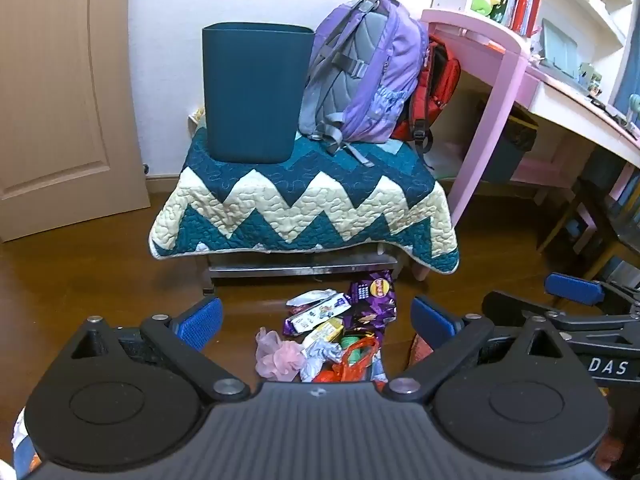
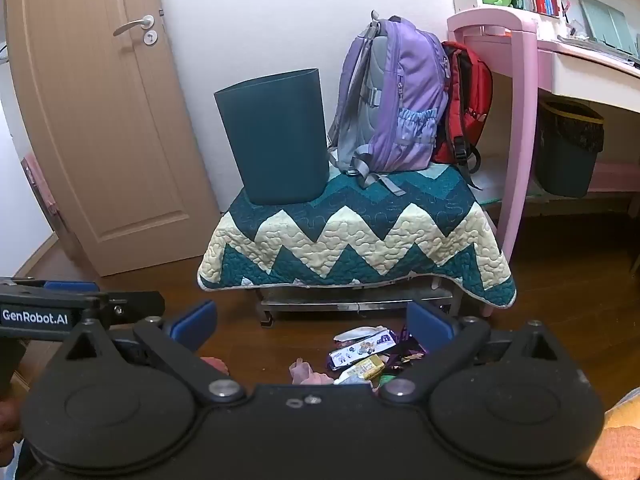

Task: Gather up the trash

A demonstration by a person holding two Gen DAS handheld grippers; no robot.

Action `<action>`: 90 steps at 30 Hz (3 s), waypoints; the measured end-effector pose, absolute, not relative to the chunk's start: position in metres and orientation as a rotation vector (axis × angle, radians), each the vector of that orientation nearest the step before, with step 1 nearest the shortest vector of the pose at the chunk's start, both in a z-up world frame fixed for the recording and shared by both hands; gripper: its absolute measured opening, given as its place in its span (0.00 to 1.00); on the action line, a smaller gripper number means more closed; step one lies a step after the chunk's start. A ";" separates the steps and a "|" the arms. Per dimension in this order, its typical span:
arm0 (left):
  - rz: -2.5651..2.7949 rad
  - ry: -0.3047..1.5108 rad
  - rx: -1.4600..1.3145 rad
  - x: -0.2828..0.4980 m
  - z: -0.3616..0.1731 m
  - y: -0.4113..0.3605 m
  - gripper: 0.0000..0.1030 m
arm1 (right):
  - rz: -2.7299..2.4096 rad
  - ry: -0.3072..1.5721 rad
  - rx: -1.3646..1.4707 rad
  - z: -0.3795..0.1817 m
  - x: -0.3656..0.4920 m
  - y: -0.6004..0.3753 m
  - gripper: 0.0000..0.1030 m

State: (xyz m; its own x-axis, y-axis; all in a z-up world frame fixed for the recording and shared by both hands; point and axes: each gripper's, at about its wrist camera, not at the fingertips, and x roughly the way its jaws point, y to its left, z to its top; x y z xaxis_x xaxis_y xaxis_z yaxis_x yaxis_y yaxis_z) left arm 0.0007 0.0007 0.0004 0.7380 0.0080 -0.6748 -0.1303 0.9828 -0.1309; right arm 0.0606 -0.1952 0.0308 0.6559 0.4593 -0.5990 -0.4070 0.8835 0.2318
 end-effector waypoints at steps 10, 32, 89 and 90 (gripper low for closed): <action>0.154 0.744 -0.191 0.001 0.007 0.010 0.98 | 0.497 0.692 0.090 0.033 0.060 -0.192 0.99; 0.185 0.747 -0.196 -0.004 0.011 0.010 0.98 | 0.501 0.707 0.097 0.040 0.057 -0.192 0.98; 0.153 0.789 -0.183 0.031 -0.005 0.014 0.98 | 0.458 0.768 0.111 0.023 0.084 -0.200 0.93; 0.150 0.792 -0.180 0.038 -0.008 0.015 0.98 | 0.458 0.779 0.111 0.021 0.089 -0.199 0.93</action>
